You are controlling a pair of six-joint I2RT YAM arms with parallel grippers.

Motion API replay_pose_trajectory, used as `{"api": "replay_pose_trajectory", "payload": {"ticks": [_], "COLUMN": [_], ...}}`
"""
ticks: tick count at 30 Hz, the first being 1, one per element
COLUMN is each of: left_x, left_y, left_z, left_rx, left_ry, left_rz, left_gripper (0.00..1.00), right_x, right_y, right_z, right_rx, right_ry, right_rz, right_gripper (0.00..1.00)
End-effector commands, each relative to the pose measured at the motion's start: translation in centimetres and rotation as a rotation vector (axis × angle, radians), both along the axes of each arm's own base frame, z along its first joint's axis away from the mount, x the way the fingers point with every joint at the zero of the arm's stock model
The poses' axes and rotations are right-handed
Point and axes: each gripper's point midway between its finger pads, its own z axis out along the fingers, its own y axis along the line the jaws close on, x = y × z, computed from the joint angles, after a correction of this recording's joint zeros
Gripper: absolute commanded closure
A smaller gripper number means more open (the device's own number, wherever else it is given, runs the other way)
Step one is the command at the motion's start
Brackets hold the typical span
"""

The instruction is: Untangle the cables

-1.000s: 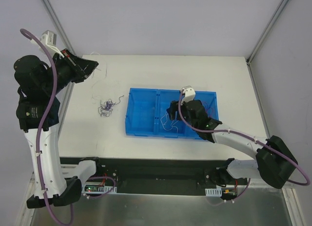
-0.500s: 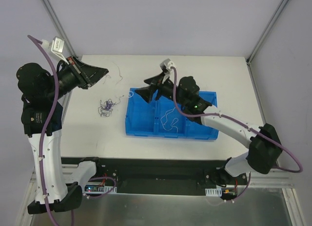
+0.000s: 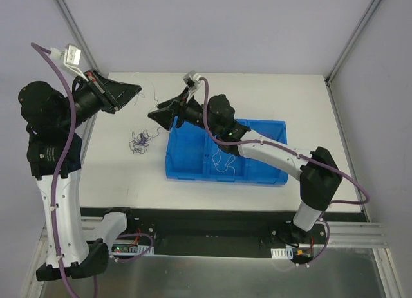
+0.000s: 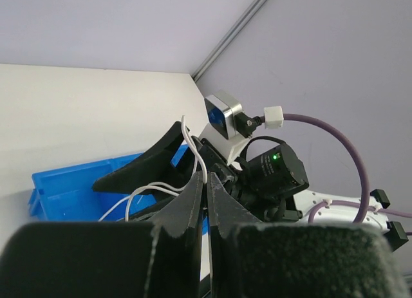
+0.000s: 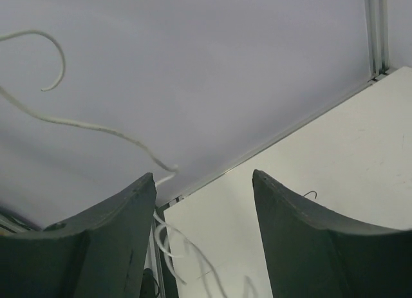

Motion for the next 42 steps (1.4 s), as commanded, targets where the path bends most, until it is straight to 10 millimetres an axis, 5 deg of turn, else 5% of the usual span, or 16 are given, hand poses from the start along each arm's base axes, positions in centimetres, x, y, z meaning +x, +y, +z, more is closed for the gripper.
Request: {"api": "replay_pose_trajectory", "payload": {"ticks": [1,9,12,23,36,42], "left_x": [0.1,1.1,1.1,0.9,0.3,0.5], "left_y": [-0.1,0.2,0.0,0.0,-0.2,-0.2], "left_z": [1.7,1.1,1.2,0.5,1.0,0.9], "left_rx": [0.013,-0.003,-0.002,0.014,0.011,0.011], "left_ry": [-0.067,-0.033,-0.032,-0.033,-0.046,-0.041], "left_rz": [-0.025,-0.001,-0.021,-0.022,-0.031,-0.033], "left_gripper": [1.00,1.00,1.00,1.00,1.00,1.00], "right_x": [-1.1,-1.4,-1.7,-4.6,-3.6,-3.1], "right_y": [-0.4,-2.5,-2.7,-1.0,0.9,0.1], "right_z": [2.7,0.7,0.7,1.4,-1.5,-1.5], "right_rx": [0.001,-0.185,-0.220,-0.208,-0.275,-0.288], "right_ry": [0.010,-0.012,-0.017,-0.036,-0.005,-0.018], "right_rz": [0.044,0.008,0.025,0.174,0.185,0.137], "right_gripper": [0.36,0.14,0.14,0.61,0.62,0.52]}}
